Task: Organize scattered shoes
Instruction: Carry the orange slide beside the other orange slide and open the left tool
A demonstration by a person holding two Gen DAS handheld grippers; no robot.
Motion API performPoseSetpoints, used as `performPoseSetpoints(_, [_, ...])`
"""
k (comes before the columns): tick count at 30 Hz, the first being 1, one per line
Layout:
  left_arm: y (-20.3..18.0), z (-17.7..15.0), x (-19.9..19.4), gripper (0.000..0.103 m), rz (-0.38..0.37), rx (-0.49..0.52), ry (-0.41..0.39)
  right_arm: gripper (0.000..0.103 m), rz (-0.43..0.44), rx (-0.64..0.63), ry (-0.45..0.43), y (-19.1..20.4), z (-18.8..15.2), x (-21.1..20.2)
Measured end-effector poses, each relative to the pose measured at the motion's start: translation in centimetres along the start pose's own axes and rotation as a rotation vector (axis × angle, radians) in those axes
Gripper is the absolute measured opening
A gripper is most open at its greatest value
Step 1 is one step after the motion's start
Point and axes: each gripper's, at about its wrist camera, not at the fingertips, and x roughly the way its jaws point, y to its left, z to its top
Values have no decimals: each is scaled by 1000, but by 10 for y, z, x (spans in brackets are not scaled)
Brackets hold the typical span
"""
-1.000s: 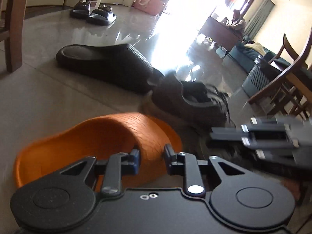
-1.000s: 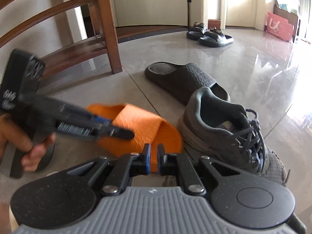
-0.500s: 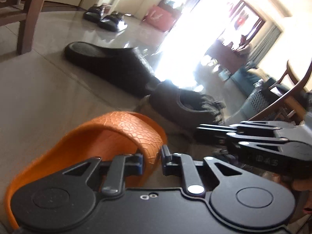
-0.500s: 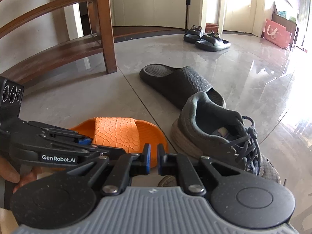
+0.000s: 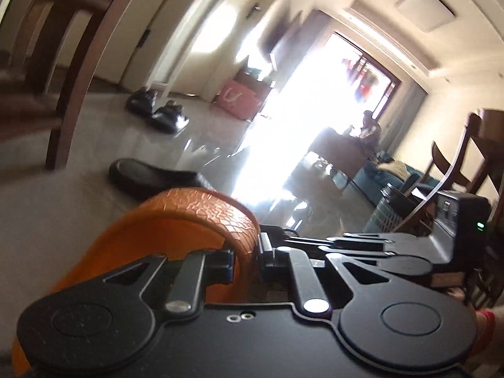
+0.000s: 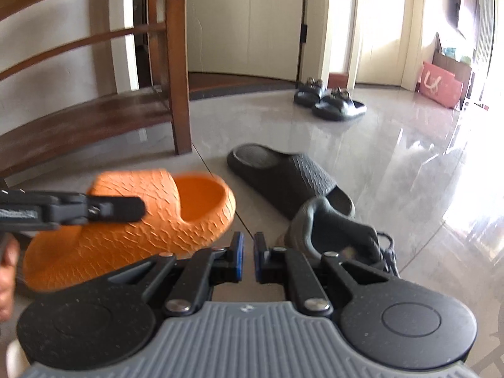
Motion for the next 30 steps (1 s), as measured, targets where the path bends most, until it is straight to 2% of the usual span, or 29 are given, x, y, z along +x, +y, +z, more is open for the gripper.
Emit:
performPoseSetpoints(6, [-27, 6, -74, 11, 9, 160, 124, 10, 31, -14, -14, 24, 3, -11])
performPoseSetpoints(11, [-37, -16, -146, 11, 23, 237, 262, 10, 65, -36, -10, 51, 2, -17])
performPoseSetpoints(15, [-45, -46, -192, 12, -3, 263, 376, 10, 135, -77, 2, 90, 0, -25])
performPoseSetpoints(18, [-50, -67, -213, 12, -23, 282, 448, 10, 202, -119, 20, 125, -6, -32])
performPoseSetpoints(23, [-66, -110, -232, 12, -87, 412, 604, 10, 300, -167, 67, 176, -21, -46])
performPoseSetpoints(30, [-76, -147, -215, 12, -168, 651, 742, 10, 403, -303, 182, 228, -61, -67])
